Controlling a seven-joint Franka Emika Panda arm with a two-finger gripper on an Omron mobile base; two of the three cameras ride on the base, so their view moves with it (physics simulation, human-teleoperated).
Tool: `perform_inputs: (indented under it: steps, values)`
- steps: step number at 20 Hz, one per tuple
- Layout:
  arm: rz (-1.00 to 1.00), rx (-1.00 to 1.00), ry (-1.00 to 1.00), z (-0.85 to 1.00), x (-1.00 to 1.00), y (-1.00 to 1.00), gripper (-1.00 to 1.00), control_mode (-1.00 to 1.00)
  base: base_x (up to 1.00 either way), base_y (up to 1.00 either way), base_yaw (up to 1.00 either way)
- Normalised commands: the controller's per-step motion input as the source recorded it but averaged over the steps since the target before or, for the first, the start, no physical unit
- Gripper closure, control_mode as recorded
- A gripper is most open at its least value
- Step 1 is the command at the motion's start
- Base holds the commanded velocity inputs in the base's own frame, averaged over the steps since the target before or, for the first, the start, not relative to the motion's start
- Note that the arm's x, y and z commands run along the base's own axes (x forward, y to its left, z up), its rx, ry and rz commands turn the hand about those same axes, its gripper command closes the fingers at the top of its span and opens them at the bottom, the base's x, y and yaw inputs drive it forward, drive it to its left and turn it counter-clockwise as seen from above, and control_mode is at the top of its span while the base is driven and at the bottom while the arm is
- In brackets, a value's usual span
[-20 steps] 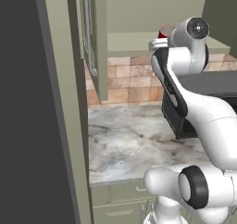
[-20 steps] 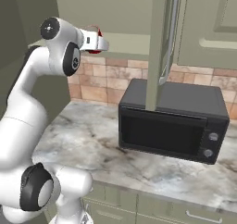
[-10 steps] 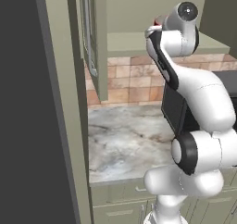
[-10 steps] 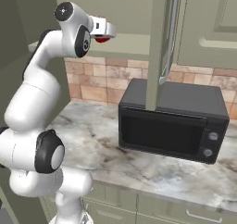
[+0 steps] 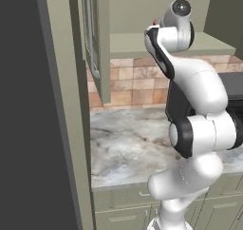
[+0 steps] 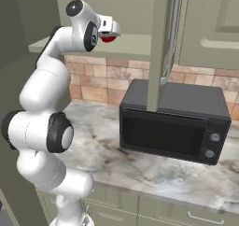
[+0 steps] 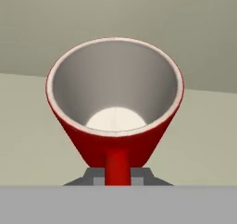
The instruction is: Move the mug from next to the sink to the open cabinet. Then, move the bowl with the pear to the fridge to clear the area for faucet cleaning.
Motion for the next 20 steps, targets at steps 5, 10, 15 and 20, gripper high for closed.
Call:
perform_inputs:
  steps: [5,10,15,20]
  values:
    - [0.0,-0.01,0.0,-0.09,0.47,-0.04,1.0,-1.0,0.0,0.0,0.0]
    - [0.0,-0.01,0.0,-0.02,0.18,0.0,-1.0,-1.0,0.0,0.0,0.0]
    - [0.0,0.0,-0.17,0.01,-0.65,0.0,-1.0,-1.0,0.0,0.0,0.0]
    - [-0.02,0.0,-0.23,0.08,-1.0,0.0,-1.0,-1.0,0.0,0.0,0.0]
